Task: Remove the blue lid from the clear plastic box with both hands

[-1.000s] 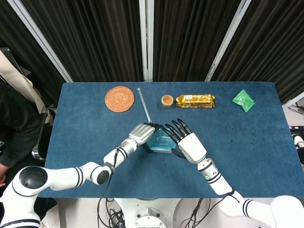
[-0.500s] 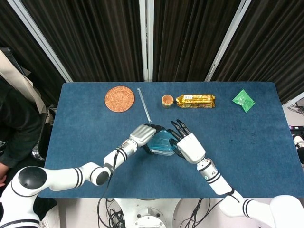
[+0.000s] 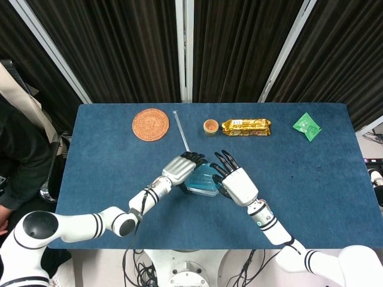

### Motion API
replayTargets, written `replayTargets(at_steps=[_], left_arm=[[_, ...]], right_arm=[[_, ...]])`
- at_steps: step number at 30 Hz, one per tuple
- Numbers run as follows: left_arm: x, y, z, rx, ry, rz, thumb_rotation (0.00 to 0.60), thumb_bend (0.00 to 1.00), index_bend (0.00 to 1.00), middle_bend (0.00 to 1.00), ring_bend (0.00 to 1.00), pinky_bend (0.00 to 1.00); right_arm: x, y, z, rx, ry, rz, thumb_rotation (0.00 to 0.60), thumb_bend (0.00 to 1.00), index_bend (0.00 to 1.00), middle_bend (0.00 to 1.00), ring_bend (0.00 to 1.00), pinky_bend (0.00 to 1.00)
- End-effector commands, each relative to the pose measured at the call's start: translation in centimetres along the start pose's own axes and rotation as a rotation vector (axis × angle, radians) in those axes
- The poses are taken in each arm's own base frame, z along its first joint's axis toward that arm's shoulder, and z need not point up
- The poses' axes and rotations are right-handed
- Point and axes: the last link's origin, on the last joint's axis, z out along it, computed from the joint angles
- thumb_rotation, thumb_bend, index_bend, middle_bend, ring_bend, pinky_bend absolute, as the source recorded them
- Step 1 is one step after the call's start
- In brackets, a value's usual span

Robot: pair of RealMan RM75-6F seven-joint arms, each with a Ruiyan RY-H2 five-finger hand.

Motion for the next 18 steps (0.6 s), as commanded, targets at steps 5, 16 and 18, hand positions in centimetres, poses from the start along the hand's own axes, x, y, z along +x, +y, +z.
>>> replayTargets(at_steps=[5,16,18], left_arm=[[-0.2,0.0,-0.6,-0.007,0.037,0.048,0.600,0.00,0.07,0.00,0.00,0.03],[0.3,-1.1,-1.7,0.016,0.072,0.036,0.600,0.00,0.03,0.00,0.00,0.00],[0.5,-1.6,-2.1,0.027,0.085,0.029,0.600,0.00,0.03,0.00,0.00,0.00]], right_arm=[[0.2,0.1,-0.1,-0.002,0.022,-0.006,0.600,0.81,0.69,0.27,0.00,0.00],[1.5,0.9,-0.1,-0.011,0.064,-0.032,0.600,0.81,0.69,0.27,0.00,0.00],[1.8,1.2,-0.3,-0.018,0.072,-0.035,0.600,0.81,0.69,0.27,0.00,0.00]])
